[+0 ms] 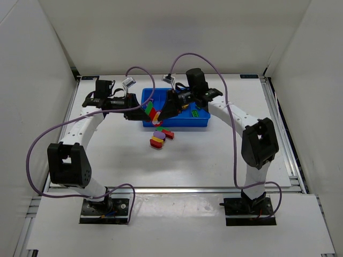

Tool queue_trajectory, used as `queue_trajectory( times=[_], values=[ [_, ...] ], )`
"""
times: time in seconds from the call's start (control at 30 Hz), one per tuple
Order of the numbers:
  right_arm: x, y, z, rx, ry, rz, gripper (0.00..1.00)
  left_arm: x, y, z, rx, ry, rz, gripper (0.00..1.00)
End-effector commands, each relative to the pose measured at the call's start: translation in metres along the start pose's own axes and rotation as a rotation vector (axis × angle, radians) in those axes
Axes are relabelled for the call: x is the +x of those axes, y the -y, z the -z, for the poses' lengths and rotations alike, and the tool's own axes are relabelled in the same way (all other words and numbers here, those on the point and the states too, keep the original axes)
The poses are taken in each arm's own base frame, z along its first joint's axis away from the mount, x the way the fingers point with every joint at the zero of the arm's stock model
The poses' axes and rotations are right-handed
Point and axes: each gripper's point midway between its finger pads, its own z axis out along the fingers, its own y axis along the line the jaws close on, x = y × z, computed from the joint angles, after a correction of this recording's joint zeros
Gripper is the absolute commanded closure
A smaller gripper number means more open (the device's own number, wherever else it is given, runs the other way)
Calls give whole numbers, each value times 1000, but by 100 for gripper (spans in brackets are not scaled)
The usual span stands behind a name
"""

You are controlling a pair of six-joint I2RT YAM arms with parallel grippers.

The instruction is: Sort the legos into containers by color

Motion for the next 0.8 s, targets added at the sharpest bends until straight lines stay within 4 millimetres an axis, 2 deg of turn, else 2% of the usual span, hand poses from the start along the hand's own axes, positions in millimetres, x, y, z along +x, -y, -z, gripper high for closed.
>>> queue_trajectory(
  times=[0.0,0.17,0.27,0.37,0.53,0.57,0.63,0.67,0.73,0.77],
  values=[
    [-10,-10,6,3,20,78,92,-4,13,3,5,7,-66,79],
    [10,-6,30,45,26,43,96,-20,-6,28,-119,74,-103,82],
    [18,4,47,86,37,33,96,-35,-16,50,-174,126,-104,82],
    [15,24,57,146,51,30,96,-45,-16,58,-203,145,-130,82],
    [-16,81,59,343,85,44,95,-46,-14,59,-227,151,-127,82],
    [-29,94,58,369,94,61,95,-43,-15,59,-235,153,-123,82],
    [-36,113,50,422,94,77,95,-43,-23,62,-305,162,-120,81],
    [-43,130,54,504,107,80,95,-39,-28,63,-330,165,-98,81],
    [-48,153,48,570,98,95,95,-38,-31,66,-369,171,-98,81],
    [-52,176,53,664,101,103,95,-36,-33,66,-379,172,-87,81]
  ],
)
